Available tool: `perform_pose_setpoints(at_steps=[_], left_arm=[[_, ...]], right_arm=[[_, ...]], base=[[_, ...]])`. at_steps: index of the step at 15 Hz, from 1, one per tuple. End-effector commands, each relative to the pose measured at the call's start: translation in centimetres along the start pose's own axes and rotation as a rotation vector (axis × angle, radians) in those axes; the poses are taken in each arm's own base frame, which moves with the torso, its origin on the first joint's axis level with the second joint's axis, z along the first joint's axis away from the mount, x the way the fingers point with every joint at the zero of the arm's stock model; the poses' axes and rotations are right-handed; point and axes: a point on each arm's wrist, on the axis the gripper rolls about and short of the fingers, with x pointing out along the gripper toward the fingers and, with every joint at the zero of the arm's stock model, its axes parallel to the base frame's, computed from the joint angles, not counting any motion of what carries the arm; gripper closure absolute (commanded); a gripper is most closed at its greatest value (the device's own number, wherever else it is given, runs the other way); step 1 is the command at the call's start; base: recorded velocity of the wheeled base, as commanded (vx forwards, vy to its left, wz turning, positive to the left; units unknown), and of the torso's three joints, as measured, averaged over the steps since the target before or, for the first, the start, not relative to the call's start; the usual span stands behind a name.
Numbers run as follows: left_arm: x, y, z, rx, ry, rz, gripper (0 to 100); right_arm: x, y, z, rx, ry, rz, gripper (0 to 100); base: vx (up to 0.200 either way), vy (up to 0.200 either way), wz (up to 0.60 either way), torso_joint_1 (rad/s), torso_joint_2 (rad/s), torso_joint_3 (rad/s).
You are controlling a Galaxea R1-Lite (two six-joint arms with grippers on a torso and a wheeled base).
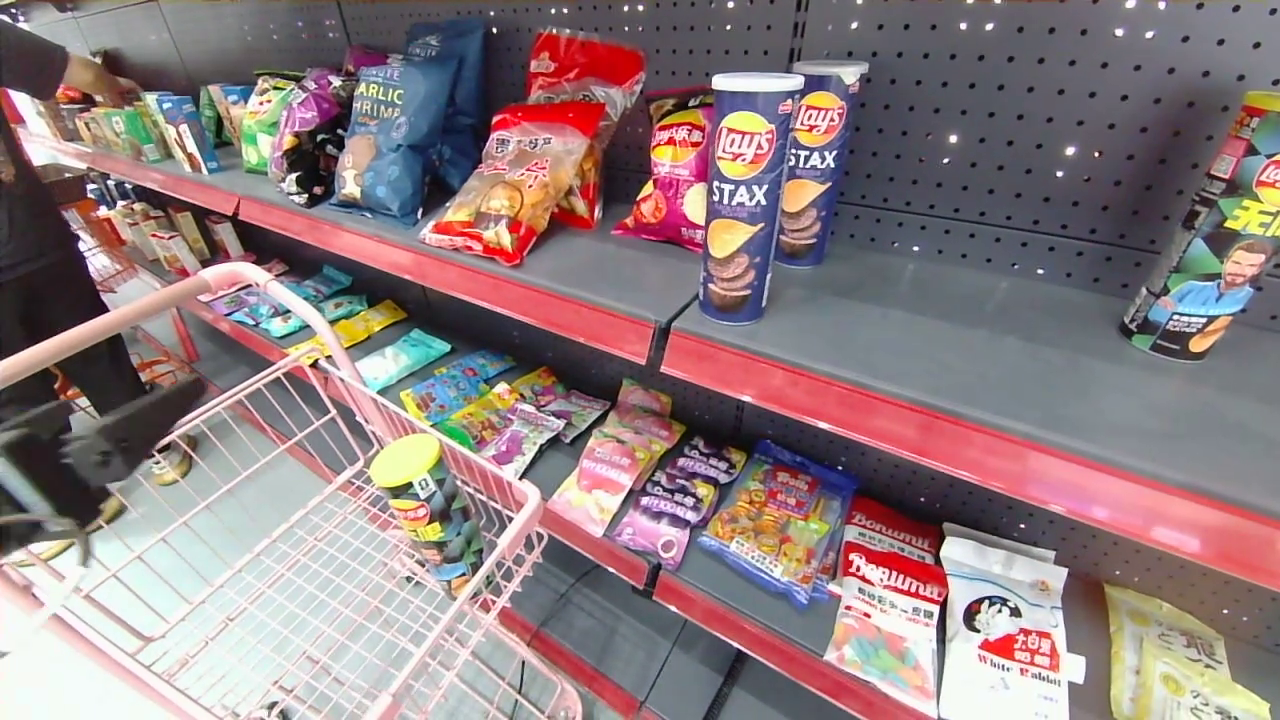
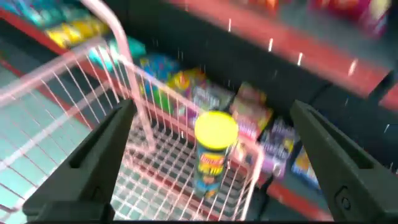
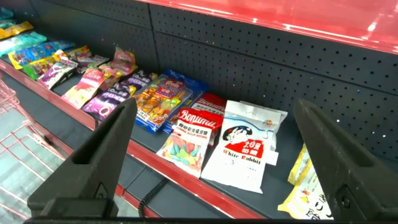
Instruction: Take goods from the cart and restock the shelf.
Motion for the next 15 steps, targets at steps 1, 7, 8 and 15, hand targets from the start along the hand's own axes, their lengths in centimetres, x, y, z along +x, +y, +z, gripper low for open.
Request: perform_pose_setpoints(at_steps=[1,7,8,15], left_arm=[[6.0,2.2,-7.7,0.015,0.343,0.004,0],[9.0,3.3,-12.7,0.028,0.418,-0.036,0],[9.5,3.3,-13.2,0.042,0.418,-0.065,0],[12.7,3.3,-16.2,0.151,0.373,-0.176,0]], right_arm=[[0.0,0.0,0.0,-0.001,0.001,0.000,0],[0.0,0.0,0.0,-0.001,0.001,0.000,0],[0.0,0.0,0.0,-0.001,0.001,0.000,0],[0.0,0.0,0.0,-0.002,0.001,0.000,0]], base=[[0.000,0.000,0.00,0.000,0.00,0.000],[0.000,0.000,0.00,0.000,0.00,0.000],[0.000,0.000,0.00,0.000,0.00,0.000],[0.000,0.000,0.00,0.000,0.00,0.000]])
